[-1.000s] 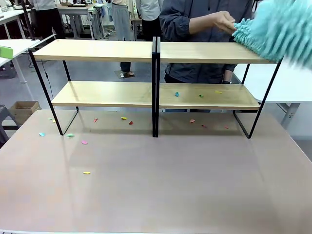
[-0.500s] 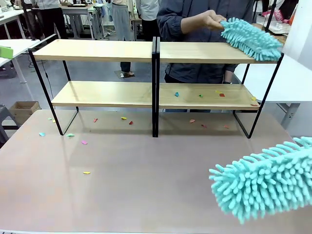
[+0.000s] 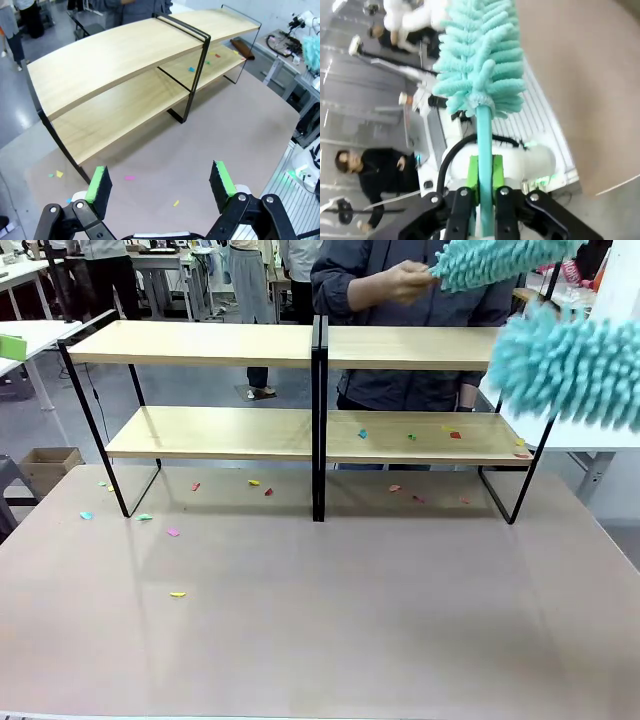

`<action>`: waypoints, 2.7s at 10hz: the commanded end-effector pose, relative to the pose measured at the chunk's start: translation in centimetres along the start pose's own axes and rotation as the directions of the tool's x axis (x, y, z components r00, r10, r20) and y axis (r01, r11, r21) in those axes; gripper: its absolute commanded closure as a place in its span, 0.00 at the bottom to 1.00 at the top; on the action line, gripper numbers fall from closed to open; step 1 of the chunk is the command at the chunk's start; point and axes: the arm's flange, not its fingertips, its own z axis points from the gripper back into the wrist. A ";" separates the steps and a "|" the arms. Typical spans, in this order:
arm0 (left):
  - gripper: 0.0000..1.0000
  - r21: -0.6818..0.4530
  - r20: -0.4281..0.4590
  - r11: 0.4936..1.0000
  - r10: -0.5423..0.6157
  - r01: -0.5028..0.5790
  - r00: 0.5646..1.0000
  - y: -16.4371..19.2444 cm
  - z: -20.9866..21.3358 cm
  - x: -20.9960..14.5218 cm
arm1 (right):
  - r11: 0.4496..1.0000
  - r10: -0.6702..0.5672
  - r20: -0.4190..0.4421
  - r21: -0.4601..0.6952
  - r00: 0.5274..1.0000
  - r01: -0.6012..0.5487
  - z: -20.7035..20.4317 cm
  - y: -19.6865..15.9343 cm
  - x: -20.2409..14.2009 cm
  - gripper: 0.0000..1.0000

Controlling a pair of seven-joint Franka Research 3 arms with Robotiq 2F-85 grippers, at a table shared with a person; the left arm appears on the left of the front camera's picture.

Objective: Clean the shelves.
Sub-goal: Clean a randomly selected level of the Shelf with the Duster, then clean another randomly selected level of the Shelf with the Duster.

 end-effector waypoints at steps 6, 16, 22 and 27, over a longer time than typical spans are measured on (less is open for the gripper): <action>0.00 -0.009 0.006 1.000 0.001 -0.001 1.000 0.1 -0.1 0.0 | 0.879 -0.084 0.586 -0.337 0.806 0.337 3.4 -0.7 -6.8 0.87; 0.00 -0.009 0.006 1.000 0.001 -0.001 1.000 0.1 -0.1 0.0 | 0.851 -0.114 0.587 -0.358 0.801 0.383 6.0 -1.8 -6.0 0.87; 0.00 -0.009 0.006 1.000 0.001 -0.001 1.000 0.1 -0.1 0.0 | 0.851 -0.114 0.587 -0.358 0.801 0.383 6.0 -1.8 -6.0 0.87; 0.00 -0.009 0.006 1.000 0.001 -0.001 1.000 0.1 -0.1 0.0 | 0.851 -0.114 0.587 -0.358 0.801 0.383 6.0 -1.8 -6.0 0.87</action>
